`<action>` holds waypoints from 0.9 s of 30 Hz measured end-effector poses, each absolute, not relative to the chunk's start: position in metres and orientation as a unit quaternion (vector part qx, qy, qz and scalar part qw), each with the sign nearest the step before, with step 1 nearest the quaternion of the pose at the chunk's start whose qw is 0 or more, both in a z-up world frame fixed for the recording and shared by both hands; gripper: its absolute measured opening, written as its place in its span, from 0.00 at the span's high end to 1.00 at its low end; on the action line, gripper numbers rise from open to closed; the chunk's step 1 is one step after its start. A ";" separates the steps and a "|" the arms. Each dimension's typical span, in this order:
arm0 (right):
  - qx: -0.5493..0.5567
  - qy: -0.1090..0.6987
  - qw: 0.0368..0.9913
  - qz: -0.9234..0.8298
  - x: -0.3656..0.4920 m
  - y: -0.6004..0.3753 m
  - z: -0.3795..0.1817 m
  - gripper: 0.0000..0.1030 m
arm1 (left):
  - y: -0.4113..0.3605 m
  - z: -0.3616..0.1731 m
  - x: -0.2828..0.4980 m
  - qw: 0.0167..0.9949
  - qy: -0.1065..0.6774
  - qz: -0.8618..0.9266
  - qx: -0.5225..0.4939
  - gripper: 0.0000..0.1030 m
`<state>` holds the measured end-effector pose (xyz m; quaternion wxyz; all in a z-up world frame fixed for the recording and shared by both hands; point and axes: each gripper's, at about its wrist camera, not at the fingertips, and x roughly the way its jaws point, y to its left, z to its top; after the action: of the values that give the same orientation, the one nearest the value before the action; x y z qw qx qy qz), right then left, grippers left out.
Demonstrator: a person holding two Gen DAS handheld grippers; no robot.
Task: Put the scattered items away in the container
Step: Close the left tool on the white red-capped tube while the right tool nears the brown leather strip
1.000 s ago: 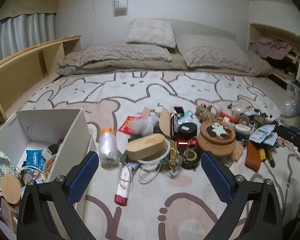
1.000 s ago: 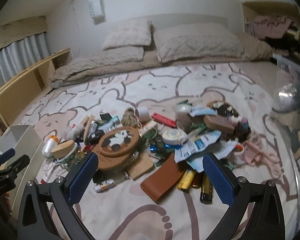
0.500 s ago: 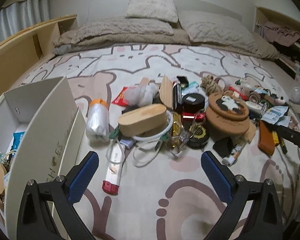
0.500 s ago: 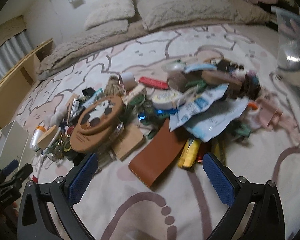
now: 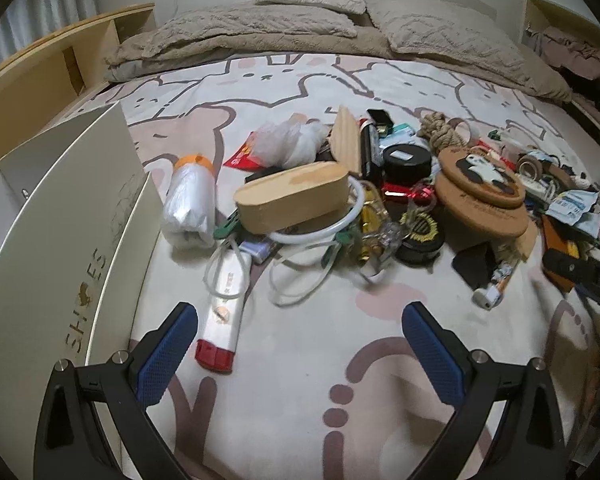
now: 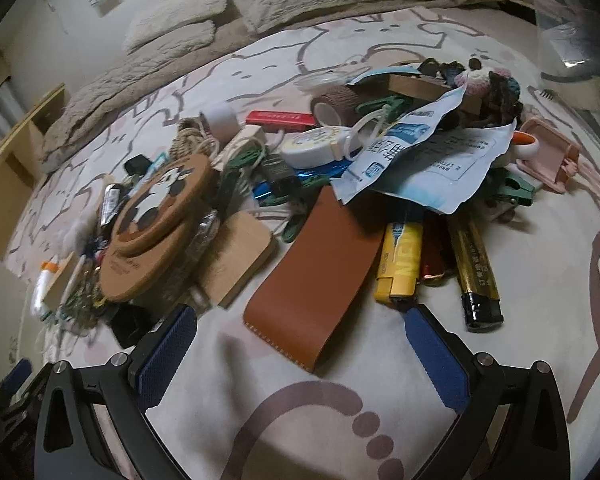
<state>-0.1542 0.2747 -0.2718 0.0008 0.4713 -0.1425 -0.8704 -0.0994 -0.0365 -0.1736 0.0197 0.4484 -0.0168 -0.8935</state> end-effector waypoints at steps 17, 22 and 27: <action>0.469 -0.077 -0.055 -0.878 -0.162 0.258 -0.284 0.00 | -0.058 -0.191 -0.104 0.041 0.016 -0.881 0.472 0.00; 0.465 -0.079 -0.053 -0.880 -0.162 0.259 -0.285 0.00 | -0.068 -0.199 -0.110 0.034 0.049 -0.877 0.477 0.00; 0.462 -0.088 -0.050 -0.881 -0.160 0.261 -0.284 0.00 | -0.071 -0.203 -0.116 0.035 0.066 -0.876 0.476 0.00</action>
<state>-0.1601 0.2611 -0.2841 -0.0497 0.4620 -0.0877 -0.8811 -0.1160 -0.0712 -0.2033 0.0346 0.4757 0.0663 -0.8764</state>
